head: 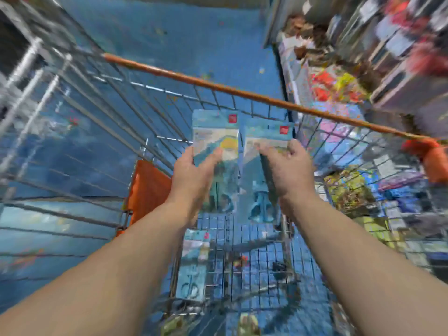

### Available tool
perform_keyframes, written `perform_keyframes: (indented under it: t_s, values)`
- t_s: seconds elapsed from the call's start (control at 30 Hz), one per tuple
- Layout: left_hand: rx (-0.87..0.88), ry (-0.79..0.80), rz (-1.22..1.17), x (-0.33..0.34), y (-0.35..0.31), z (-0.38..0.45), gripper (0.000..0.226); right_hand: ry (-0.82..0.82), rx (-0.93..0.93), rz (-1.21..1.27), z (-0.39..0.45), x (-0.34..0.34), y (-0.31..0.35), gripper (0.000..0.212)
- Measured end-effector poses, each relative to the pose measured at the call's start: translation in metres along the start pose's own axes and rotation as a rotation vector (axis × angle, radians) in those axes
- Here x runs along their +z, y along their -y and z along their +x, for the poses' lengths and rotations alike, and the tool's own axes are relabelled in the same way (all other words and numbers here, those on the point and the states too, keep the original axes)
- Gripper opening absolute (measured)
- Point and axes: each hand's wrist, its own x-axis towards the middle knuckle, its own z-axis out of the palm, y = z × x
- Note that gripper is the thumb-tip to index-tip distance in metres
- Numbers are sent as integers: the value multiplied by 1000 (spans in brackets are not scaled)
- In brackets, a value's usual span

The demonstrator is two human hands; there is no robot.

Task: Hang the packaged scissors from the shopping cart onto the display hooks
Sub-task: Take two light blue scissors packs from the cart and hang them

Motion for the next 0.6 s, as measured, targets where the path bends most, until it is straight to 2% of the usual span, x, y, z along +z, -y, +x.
perform_keyframes:
  t_s: [0.1, 0.17, 0.27, 0.37, 0.4, 0.6]
  values:
    - [94, 53, -68, 8, -49, -17, 21, -63, -129, 28, -3, -20, 51, 27]
    - [121, 98, -113, 12, -83, -32, 27, -99, -193, 37, -11, -35, 86, 28]
    - [189, 161, -131, 21, -131, -55, 36, -123, -285, 40, -29, -64, 136, 15]
    - [248, 225, -144, 30, -177, -79, 12, -156, -312, 70, -59, -98, 186, 10]
    - [265, 254, -133, 34, -191, -89, 12, -166, -315, 84, -68, -109, 200, 9]
    - [353, 518, -165, 52, -270, -156, 18, -365, -380, 96, -141, -177, 269, 17]
